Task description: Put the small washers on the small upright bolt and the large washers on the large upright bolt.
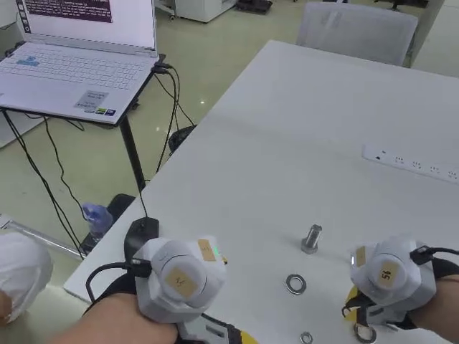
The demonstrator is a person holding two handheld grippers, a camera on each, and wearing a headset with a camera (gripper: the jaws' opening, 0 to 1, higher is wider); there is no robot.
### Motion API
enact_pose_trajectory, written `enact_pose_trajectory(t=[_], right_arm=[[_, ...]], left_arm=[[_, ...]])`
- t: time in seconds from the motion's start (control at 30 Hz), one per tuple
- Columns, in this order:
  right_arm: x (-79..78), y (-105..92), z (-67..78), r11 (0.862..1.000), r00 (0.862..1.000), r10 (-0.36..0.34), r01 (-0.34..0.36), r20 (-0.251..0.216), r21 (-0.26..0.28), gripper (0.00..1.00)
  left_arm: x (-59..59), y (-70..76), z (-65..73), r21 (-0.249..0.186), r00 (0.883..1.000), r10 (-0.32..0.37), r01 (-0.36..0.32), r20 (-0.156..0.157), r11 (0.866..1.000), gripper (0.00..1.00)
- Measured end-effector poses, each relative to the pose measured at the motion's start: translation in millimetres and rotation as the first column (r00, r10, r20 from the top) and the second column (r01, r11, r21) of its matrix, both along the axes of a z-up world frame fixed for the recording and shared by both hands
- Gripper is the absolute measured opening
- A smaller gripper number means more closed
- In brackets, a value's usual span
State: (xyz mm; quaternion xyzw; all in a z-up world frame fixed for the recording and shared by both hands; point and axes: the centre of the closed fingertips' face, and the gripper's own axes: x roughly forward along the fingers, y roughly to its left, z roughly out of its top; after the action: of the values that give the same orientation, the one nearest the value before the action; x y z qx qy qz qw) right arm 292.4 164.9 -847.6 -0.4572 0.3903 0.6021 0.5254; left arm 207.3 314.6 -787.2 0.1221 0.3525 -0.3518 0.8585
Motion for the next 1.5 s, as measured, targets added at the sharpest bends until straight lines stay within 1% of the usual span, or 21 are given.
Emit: enact_pose_trajectory(t=[0.27,0.3,0.47,0.53,0.73,0.8,0.87,0.93,1.07,1.17,1.4,1.5], right_arm=[[33.9,-20.9,15.0,0.996,0.996,-0.09,0.09,0.013,-0.002,0.13],[39.3,-22.5,17.4,0.994,0.994,-0.111,0.111,0.016,0.006,0.13],[57.1,-27.7,24.8,0.988,0.987,-0.155,0.155,0.028,0.02,0.13],[62.9,-28.3,27.7,0.986,0.986,-0.166,0.165,0.029,0.023,0.13],[78.0,-26.5,37.3,0.982,0.981,-0.188,0.186,0.04,0.035,0.13],[81.6,-22.4,40.9,0.977,0.978,-0.206,0.204,0.028,0.052,0.13],[85.5,-18.9,43.3,0.975,0.977,-0.212,0.211,0.025,0.064,0.13],[87.5,-14.5,46.4,0.974,0.976,-0.217,0.215,0.024,0.076,0.13],[88.4,-7.1,50.2,0.975,0.977,-0.21,0.207,0.036,0.081,0.13],[91.3,-3.1,48.9,0.977,0.978,-0.205,0.202,0.046,0.072,0.13],[91.0,2.2,44.1,0.979,0.98,-0.197,0.195,0.035,0.065,0.13],[91.0,1.6,40.9,0.98,0.98,-0.196,0.194,0.036,0.053,0.13]], left_arm=[[4.1,-0.2,-1.4,0.001,1.0,-0.016,0.016,-0.002,1.0,0.75],[4.8,0.2,-1.5,0.001,1.0,-0.018,0.018,-0.002,1.0,0.75],[8.9,2.1,-1.2,0.0,1.0,-0.021,0.021,-0.002,1.0,0.75],[10.3,2.9,-1.4,0.003,1.0,-0.023,0.023,0.0,1.0,0.75],[15.9,4.6,-2.4,-0.006,1.0,-0.017,0.017,0.006,1.0,0.78],[18.0,3.7,-0.6,-0.016,1.0,-0.016,0.016,0.016,1.0,0.8],[19.3,3.4,0.2,-0.026,1.0,-0.016,0.016,0.02,1.0,0.81],[20.2,4.2,-0.6,-0.023,1.0,-0.014,0.014,0.017,1.0,0.81],[20.7,4.3,-2.9,-0.016,1.0,-0.017,0.017,0.01,1.0,0.82],[21.8,3.2,-2.0,-0.024,1.0,-0.014,0.014,0.013,1.0,0.83],[22.4,2.5,-3.1,-0.022,1.0,-0.017,0.017,0.01,1.0,0.84],[21.6,2.5,-3.8,-0.022,1.0,-0.016,0.016,0.005,1.0,0.84]])
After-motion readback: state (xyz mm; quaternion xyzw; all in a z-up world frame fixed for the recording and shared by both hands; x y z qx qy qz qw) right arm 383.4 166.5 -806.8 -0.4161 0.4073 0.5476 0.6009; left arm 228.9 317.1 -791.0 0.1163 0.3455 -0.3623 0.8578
